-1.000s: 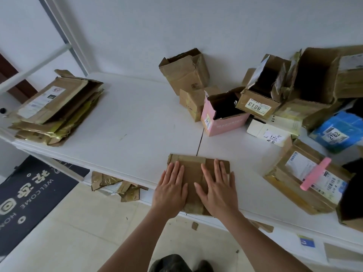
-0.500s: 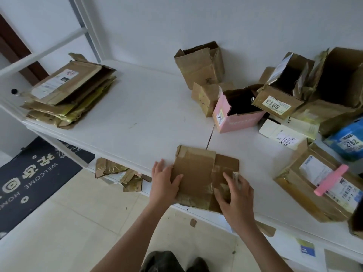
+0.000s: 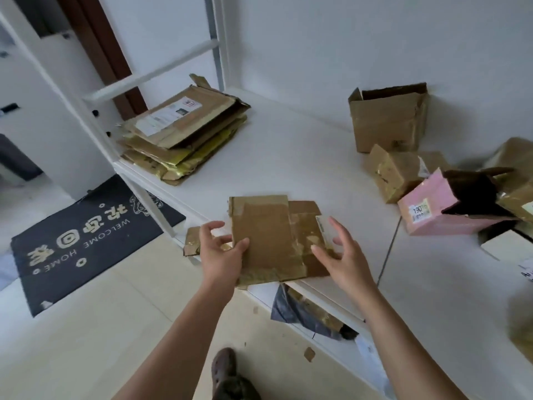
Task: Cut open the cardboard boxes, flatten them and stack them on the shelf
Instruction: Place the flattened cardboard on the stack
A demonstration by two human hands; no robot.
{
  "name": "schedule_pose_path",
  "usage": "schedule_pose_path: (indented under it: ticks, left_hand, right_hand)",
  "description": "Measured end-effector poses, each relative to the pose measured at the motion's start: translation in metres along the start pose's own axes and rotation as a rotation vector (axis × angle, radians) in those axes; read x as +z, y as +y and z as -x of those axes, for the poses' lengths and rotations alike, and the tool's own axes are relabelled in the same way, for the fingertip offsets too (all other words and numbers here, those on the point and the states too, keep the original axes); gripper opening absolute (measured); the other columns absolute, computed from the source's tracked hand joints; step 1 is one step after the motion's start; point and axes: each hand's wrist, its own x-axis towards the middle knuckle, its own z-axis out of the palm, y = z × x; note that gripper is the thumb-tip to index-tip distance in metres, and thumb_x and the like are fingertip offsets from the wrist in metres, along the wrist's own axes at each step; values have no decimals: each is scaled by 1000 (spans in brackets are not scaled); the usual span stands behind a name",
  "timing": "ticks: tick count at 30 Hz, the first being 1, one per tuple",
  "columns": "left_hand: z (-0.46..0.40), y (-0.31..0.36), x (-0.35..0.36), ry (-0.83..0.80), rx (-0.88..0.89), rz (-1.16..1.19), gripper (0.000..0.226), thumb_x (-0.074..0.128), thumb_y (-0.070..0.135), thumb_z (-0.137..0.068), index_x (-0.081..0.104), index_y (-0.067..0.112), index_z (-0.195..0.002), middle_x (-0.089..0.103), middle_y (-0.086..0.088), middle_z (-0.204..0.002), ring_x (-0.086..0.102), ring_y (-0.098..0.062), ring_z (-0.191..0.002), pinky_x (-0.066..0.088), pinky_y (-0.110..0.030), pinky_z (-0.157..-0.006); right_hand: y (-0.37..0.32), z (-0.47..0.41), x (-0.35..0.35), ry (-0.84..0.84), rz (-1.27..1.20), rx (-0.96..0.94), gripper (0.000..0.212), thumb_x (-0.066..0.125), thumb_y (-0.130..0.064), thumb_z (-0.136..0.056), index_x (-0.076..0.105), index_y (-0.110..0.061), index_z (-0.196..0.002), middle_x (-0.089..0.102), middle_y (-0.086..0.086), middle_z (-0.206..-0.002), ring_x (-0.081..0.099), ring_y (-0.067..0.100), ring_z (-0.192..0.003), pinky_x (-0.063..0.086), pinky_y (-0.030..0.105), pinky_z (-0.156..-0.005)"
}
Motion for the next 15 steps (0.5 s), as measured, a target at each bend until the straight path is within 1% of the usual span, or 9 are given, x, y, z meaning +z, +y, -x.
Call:
schedule_pose_path:
  ticks: [1, 3, 5, 7, 9, 10, 12, 13, 15]
  left_hand:
    - [-10, 4, -6, 13, 9, 10, 36, 73, 10, -87, 50, 32, -104, 59, 1, -100, 64, -17, -83, 53, -25, -45]
    - [-31, 14, -14, 64, 35, 7, 26, 74, 10, -86, 56, 26, -95, 59, 2, -99, 61, -17, -78, 54, -25, -47]
    - [-54, 21, -16, 104, 40, 10, 20, 75, 10, -85, 61, 23, -91, 59, 3, -99, 59, -16, -79, 53, -26, -55]
    - [-74, 26, -14, 107, 29, 39, 20, 76, 12, -84, 61, 23, -91, 60, 5, -99, 60, -14, -82, 50, -25, -62]
    - [-93, 31, -9, 108, 30, 39, 22, 77, 19, -84, 59, 27, -93, 59, 8, -100, 60, -10, -85, 47, -21, -64]
    - [-102, 33, -7, 95, 37, 6, 23, 77, 22, -84, 57, 29, -93, 58, 10, -99, 60, -9, -86, 45, -19, -64]
    - [-120, 34, -2, 36, 53, -89, 26, 77, 23, -85, 53, 30, -94, 57, 11, -97, 59, -9, -87, 42, -16, -62]
    - [-128, 33, 1, 8, 72, -136, 27, 76, 21, -85, 53, 27, -96, 57, 9, -97, 58, -11, -87, 42, -16, -63]
    - [-142, 31, 5, -23, 125, -240, 29, 75, 17, -86, 52, 23, -103, 54, 3, -100, 54, -14, -85, 41, -17, -65]
  right_hand:
    - [-9, -10, 9, -4, -4, 2, 65, 66, -44, -89, 31, -48, -145, 44, -2, -125, 44, 10, -112, 40, 29, -88]
    - [-27, -32, 24, 15, -19, 38, 59, 67, -44, -89, 38, -45, -140, 47, 4, -128, 47, 16, -116, 41, 31, -89]
    - [-44, -58, 37, 19, -37, 62, 54, 66, -46, -89, 42, -44, -137, 50, 4, -128, 49, 21, -123, 41, 32, -89]
    - [-62, -83, 50, 19, -67, 60, 50, 67, -47, -88, 47, -44, -134, 52, 2, -129, 48, 23, -128, 43, 35, -96]
    - [-79, -109, 64, 67, -73, 24, 48, 69, -43, -87, 52, -42, -132, 52, 4, -135, 43, 25, -132, 42, 39, -105]
    - [-87, -121, 70, 99, -58, -2, 47, 70, -42, -87, 54, -41, -132, 51, 4, -136, 40, 26, -133, 41, 35, -104]
    - [-101, -145, 79, 142, 2, -69, 46, 69, -40, -88, 55, -38, -132, 47, 3, -137, 34, 26, -133, 34, 26, -96]
    - [-107, -156, 82, 150, 38, -104, 46, 68, -39, -89, 56, -37, -133, 44, 3, -137, 31, 26, -133, 31, 24, -95]
    - [-114, -175, 89, 139, 117, -164, 46, 68, -36, -90, 56, -32, -135, 40, 6, -140, 27, 26, -134, 26, 22, -100]
